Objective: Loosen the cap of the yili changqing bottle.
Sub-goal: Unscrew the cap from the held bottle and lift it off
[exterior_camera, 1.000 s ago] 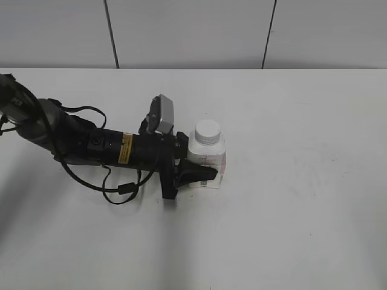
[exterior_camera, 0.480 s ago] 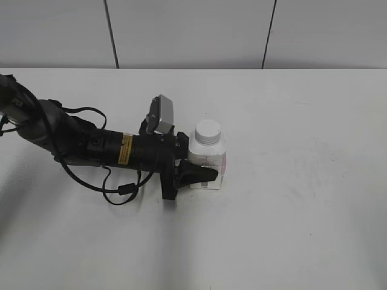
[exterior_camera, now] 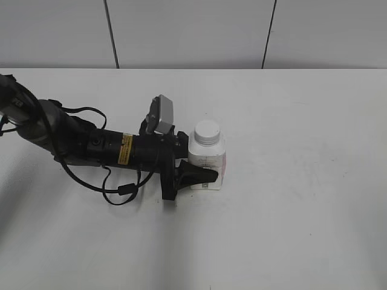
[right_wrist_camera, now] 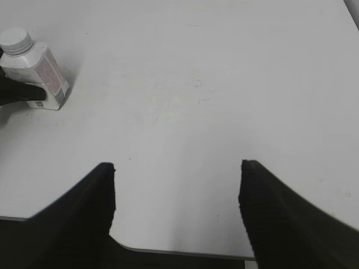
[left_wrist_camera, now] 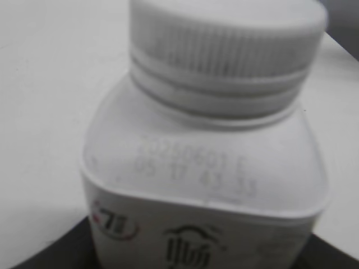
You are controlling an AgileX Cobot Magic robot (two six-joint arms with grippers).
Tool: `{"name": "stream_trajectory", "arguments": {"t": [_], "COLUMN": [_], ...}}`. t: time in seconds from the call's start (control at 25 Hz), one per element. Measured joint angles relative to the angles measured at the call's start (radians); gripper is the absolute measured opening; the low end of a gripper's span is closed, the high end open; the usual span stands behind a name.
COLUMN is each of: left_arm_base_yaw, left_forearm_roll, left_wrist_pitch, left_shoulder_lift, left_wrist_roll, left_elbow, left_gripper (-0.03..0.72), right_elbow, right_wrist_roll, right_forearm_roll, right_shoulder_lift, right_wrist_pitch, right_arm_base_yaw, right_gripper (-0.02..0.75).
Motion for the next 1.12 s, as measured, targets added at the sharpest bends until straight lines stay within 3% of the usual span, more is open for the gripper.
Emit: {"name": "stream_trajectory", "arguments": {"t": [0.52,1.12], "left_arm_base_yaw": [0.000,0.000], "left_forearm_roll": [-0.005,-0.005], "left_wrist_pitch": [-0.001,-0.001], "left_shoulder_lift": [0.000,0.000], "left_wrist_roll": [-0.001,-0.001], "left_elbow": [0.000,0.000], "left_gripper": [0.394,0.394], "right_elbow": [0.000,-0.062], "right_wrist_roll": [0.048,0.064], "right_forearm_roll": [0.005,0.041], "right_shoulder_lift": [0.016,0.522], "right_wrist_pitch": [-0.008,-0.001], "right_arm_base_yaw": [0.000,0.000], "right_gripper": [0.547,0.547]}}
